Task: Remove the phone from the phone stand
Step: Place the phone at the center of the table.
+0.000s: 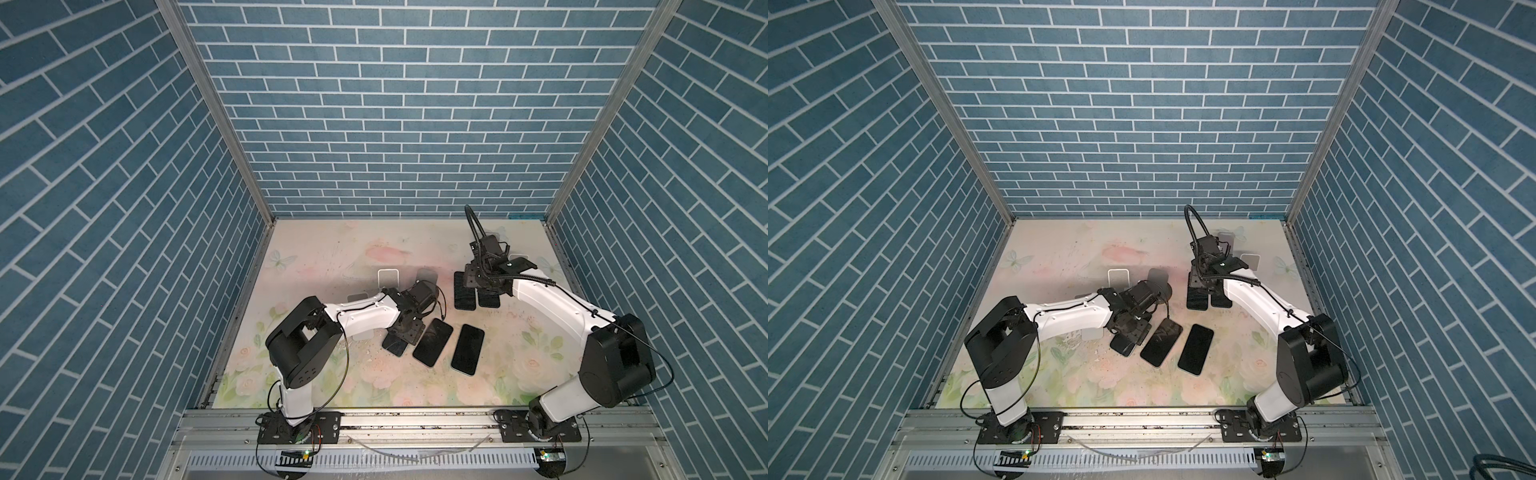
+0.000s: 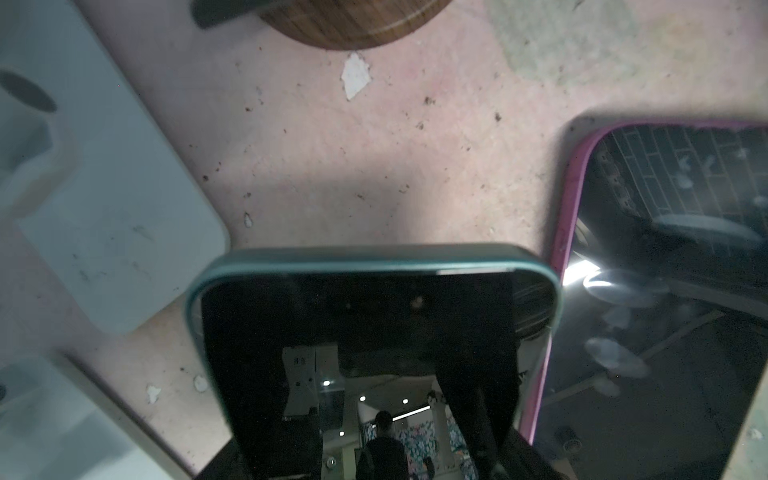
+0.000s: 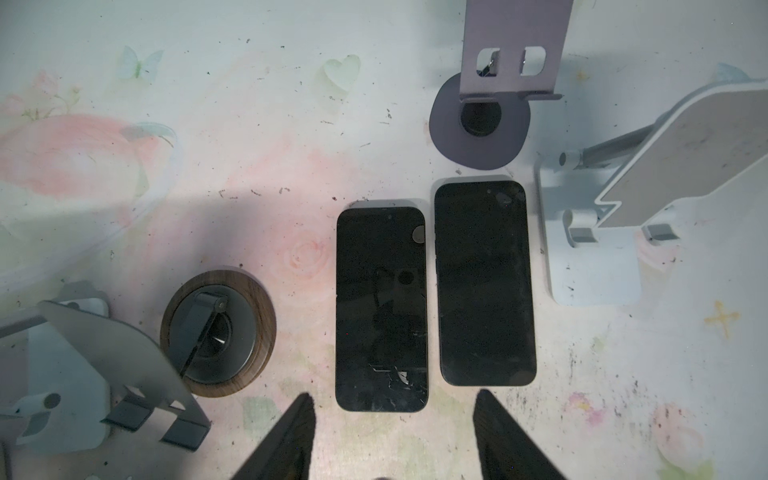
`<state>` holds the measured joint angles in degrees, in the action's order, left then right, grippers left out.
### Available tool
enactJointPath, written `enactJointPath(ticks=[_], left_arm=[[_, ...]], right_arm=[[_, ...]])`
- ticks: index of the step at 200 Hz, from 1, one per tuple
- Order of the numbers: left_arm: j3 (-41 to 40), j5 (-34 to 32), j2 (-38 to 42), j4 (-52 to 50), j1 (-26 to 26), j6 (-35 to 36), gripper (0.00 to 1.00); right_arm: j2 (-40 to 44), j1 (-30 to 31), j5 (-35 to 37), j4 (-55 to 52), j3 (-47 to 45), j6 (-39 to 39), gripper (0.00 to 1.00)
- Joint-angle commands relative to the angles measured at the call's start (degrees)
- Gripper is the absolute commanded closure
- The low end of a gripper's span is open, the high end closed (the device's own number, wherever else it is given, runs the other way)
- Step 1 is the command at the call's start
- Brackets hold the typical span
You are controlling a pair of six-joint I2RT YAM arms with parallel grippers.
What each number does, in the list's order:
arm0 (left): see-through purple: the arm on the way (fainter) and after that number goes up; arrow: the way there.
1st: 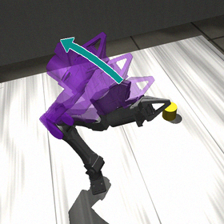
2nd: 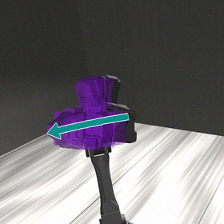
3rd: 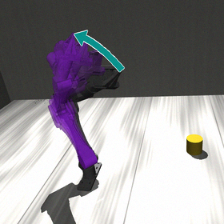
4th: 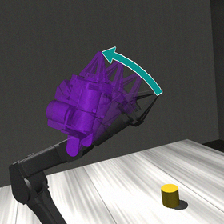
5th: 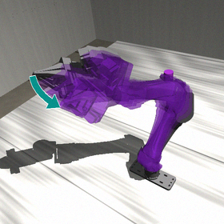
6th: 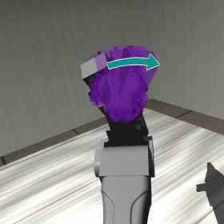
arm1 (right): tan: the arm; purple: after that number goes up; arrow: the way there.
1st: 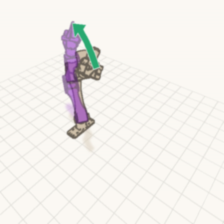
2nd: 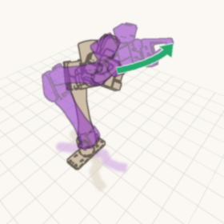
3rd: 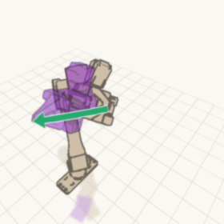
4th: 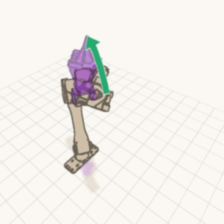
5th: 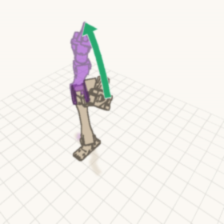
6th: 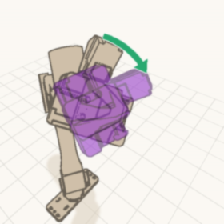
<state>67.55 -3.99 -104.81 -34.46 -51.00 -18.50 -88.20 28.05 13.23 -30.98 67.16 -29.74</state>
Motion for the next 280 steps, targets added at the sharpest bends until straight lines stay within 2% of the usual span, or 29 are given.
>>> enactJointPath(ticks=[1, 170, 280], left_arm=[[1.3, 0.2, -1.6, -0.1, -0.3, 0.5, 0.48], [5.2, -1.5, -6.1, -6.1, -0.3, 0.1, 0.44], [6.5, -3.2, -6.9, -7.8, -0.3, 0.1, 0.33]], right_arm=[[1.2, -0.3, 0.2, 0.2, -1.7, -1.2, 0.37], [0.7, -0.5, -0.7, 0.7, -1.4, -1.1, 0.37], [-0.6, -0.6, -1.2, 0.3, 0.4, -0.8, 0.37]])
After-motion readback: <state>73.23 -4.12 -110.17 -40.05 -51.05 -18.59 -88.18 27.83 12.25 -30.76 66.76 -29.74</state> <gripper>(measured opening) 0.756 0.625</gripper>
